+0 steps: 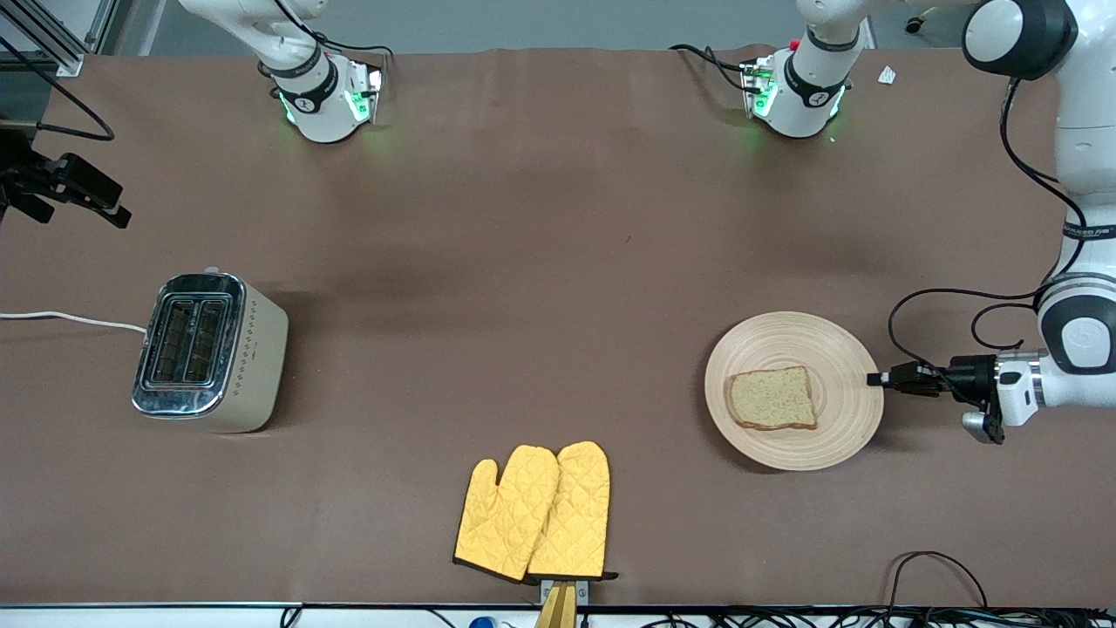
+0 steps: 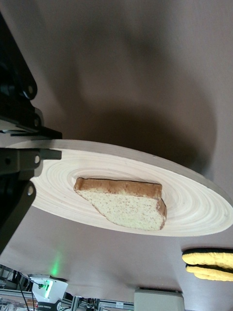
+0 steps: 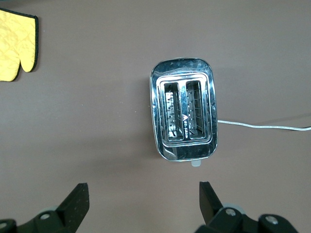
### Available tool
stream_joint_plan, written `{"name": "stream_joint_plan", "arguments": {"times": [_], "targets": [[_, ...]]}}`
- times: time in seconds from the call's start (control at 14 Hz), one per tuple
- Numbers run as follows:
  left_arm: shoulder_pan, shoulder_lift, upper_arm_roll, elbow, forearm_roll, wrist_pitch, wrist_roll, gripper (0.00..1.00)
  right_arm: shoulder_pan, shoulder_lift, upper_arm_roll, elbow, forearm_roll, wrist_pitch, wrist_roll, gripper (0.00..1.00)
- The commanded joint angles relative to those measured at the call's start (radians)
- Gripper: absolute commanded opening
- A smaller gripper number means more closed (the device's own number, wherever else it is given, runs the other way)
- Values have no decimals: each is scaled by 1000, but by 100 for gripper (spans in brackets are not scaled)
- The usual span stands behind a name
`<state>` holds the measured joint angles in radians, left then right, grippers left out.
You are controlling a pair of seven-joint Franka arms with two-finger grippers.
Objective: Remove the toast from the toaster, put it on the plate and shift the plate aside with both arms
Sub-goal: 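Slide the wooden plate away from the toaster with the left gripper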
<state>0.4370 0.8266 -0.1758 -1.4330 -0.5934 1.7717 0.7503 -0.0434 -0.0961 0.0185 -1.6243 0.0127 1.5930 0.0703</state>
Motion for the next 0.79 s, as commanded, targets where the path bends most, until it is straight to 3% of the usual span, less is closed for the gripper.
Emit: {"name": "stream_joint_plan", "arguments": {"times": [0.0, 0.14, 0.64, 0.71], "targets": [[14, 26, -4, 36, 63, 0, 9, 6, -6, -17, 9, -6, -20, -8, -9, 100], [15, 32, 10, 36, 66, 14, -2, 13, -4, -17, 9, -8, -20, -8, -7, 100], [6, 19, 84, 59, 89, 14, -6, 14, 0, -17, 9, -3, -20, -2, -12, 100], [5, 13, 82, 69, 101, 14, -6, 27, 2, -17, 9, -2, -20, 1, -10, 100]]}}
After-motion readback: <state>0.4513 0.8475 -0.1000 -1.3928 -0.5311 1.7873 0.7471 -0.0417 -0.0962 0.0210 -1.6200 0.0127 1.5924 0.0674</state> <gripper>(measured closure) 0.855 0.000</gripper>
